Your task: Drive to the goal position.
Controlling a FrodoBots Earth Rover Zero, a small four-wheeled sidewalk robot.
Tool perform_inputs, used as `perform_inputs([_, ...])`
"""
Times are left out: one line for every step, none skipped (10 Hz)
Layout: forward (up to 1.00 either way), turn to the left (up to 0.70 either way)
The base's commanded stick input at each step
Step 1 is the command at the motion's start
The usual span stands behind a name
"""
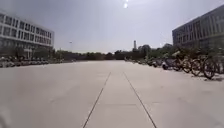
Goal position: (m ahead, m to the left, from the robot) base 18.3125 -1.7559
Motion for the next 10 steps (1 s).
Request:
perform_inputs([1.0, 0.0])
perform_inputs([1.0, 0.0])
perform_inputs([1.0, 0.04])
perform_inputs([1.0, 0.4])
perform_inputs([1.0, 0.4])
perform_inputs([1.0, 0.4])
perform_inputs([1.0, 0.22])
perform_inputs([1.0, 0.01])
perform_inputs([1.0, 0.0])
perform_inputs([1.0, 0.0])
